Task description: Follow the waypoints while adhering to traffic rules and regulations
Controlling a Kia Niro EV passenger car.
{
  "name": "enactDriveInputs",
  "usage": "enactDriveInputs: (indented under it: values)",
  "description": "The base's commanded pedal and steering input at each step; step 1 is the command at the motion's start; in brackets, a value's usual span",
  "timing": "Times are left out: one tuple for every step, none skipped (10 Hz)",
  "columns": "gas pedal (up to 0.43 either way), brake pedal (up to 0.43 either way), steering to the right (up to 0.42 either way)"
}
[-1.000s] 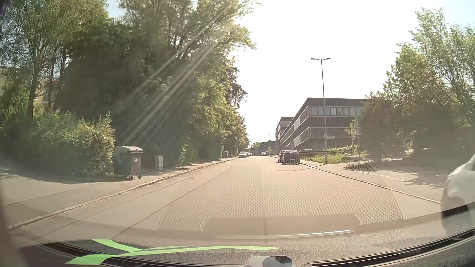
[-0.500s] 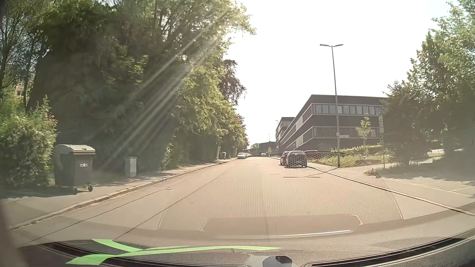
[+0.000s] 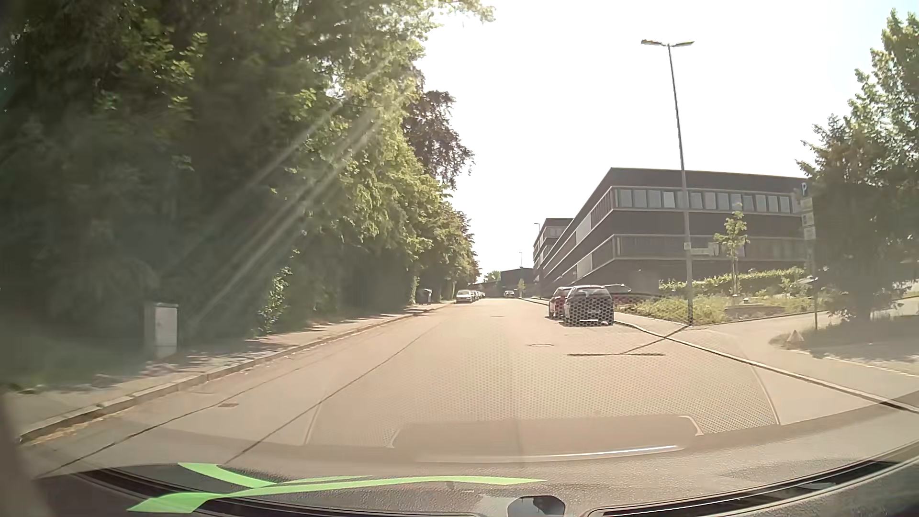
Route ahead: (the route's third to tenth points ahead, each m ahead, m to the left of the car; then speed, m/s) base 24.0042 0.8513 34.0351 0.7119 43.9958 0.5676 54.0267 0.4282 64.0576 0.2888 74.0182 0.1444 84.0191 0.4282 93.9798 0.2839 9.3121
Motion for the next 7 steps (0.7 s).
enactDriveInputs:
  values:
    - [0.209,0.0,0.0]
    - [0.209,0.0,0.0]
    - [0.209,0.0,0.0]
    - [0.209,0.0,0.0]
    - [0.209,0.0,0.0]
    - [0.209,0.0,0.0]
    - [0.209,0.0,0.0]
